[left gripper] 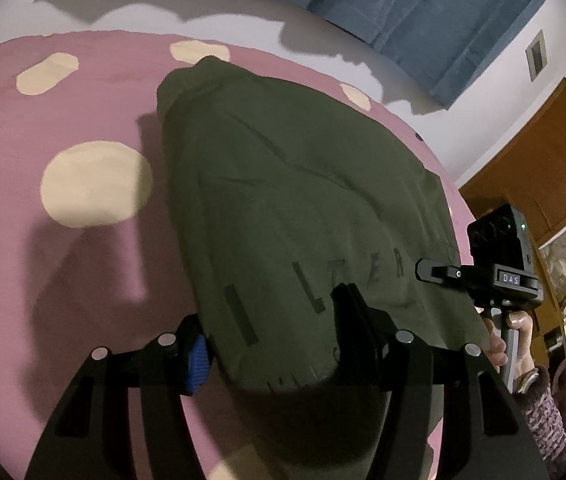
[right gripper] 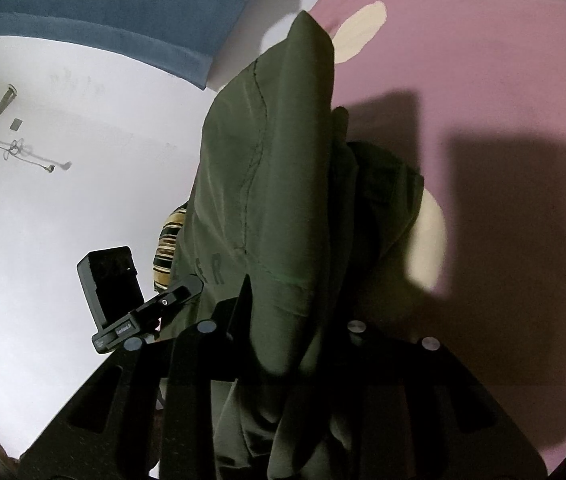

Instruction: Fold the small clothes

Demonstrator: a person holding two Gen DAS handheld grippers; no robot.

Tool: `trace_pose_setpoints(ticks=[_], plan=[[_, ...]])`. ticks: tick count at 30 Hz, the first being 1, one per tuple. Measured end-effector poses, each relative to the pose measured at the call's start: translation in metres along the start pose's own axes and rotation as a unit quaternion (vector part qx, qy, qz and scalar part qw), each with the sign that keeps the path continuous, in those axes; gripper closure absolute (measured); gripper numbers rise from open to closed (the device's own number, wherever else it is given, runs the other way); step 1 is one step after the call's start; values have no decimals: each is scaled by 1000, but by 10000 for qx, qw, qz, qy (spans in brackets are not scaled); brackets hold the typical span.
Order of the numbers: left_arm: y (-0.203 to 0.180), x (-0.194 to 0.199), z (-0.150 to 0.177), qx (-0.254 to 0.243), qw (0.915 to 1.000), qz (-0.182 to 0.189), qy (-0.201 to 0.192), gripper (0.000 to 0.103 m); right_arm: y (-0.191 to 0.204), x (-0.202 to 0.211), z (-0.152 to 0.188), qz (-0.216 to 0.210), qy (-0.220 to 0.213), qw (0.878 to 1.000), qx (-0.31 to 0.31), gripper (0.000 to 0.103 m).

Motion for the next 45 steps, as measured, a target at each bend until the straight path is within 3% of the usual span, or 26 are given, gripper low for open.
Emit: trace_pose_setpoints(ticks=[8, 23, 29, 33, 35, 37, 41, 45], plan=[[26, 2, -5, 169, 9999, -3, -4, 44, -8, -15, -17, -31, 60, 10000, -62, 77], [33, -2, 1, 216, 9997, 95, -34, 42, -48, 2, -7, -418, -24, 9985, -366, 74], [34, 0, 1, 298, 9995, 68, -35, 36, -46, 6, -9, -404, -64, 9981, -467, 62], [36, 8, 5, 489, 9987, 117, -42, 32, -36, 16, -10, -346, -215, 9982, -450, 42], [35, 15, 8, 547, 9983, 177, -67, 22, -33, 25, -7, -197, -256, 9988, -372, 38], [32, 27, 13, 593, 9976, 313, -155, 20, -33, 34, 1, 90, -306, 9992, -253, 31], [23, 49, 30, 484, 9972, 491, -300, 18, -31, 55, 22, 486, -459, 9977, -58, 28], [18, 53, 48, 405, 9982, 383, -233, 17, -32, 65, 43, 474, -564, 9972, -137, 27]])
Point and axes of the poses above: each gripper's, at about its wrist camera, not at the fingertips, and x roughly against the way its jaws point, y to its left, z to its underside, the point moved 8 cm from there along -x, roughly the way its jaws point, and after that the axes turned 5 degrees about y, right-handed, at the moved point
